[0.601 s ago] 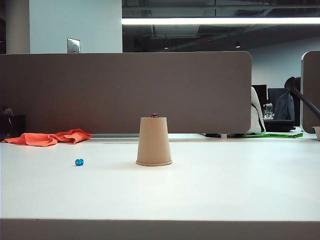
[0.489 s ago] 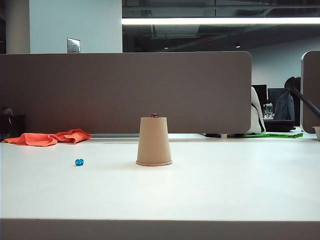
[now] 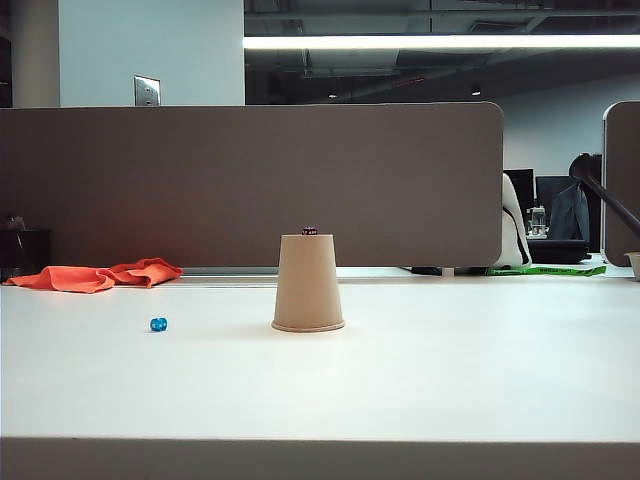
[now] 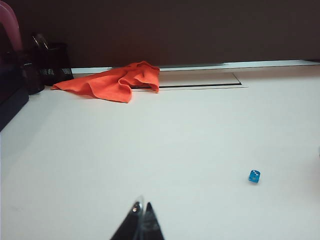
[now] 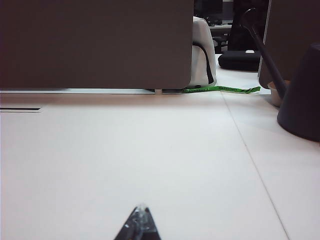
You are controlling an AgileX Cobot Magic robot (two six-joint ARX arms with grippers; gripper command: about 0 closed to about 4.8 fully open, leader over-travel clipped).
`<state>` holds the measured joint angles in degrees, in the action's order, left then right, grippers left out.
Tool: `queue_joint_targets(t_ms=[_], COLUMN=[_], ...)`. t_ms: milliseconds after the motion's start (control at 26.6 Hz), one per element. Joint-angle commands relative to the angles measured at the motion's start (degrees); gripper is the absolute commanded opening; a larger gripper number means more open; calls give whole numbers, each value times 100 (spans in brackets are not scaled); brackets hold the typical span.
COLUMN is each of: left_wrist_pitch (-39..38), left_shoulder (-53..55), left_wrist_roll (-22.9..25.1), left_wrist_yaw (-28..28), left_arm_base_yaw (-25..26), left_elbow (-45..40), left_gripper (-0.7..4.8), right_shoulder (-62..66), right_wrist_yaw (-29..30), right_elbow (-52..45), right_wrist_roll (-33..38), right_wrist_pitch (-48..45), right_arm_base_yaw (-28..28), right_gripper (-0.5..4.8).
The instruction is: Throw the dice onto the paper cup, compare its value with the values of the other dice on the table, place the die with the higher value on the paper cup, and take no action if both dice have the same value.
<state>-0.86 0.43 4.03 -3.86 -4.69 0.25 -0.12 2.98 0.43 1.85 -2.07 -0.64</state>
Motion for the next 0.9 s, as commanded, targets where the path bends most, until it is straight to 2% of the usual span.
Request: queue_joint_targets(t_ms=[38, 226, 564, 789, 902], left_wrist_pitch=[391, 356, -293, -1110, -1388], left_shoulder=[4, 11, 55, 59, 61], left_wrist_roll=[-15, 7, -20, -127, -127], left_wrist_yaw=[195, 732, 1447, 2046, 2127], left_arm_base_yaw=[7, 7, 7, 4, 2], left_elbow=[24, 195, 772, 1069, 1182], left_gripper=[-6, -5, -5, -5, -5], right_shoulder=[0, 13, 236, 1296, 2186], right_wrist_yaw=[-4, 13, -9, 162, 463], right_elbow=[28, 361, 1537, 2618, 3368], right_wrist_roll=[-22, -20, -46, -92, -254], right_wrist_pitch=[-122, 138, 960, 1532, 1849], right_arm_base_yaw=[0, -2, 0, -9, -11], right_gripper=[-6, -6, -6, -6, -6])
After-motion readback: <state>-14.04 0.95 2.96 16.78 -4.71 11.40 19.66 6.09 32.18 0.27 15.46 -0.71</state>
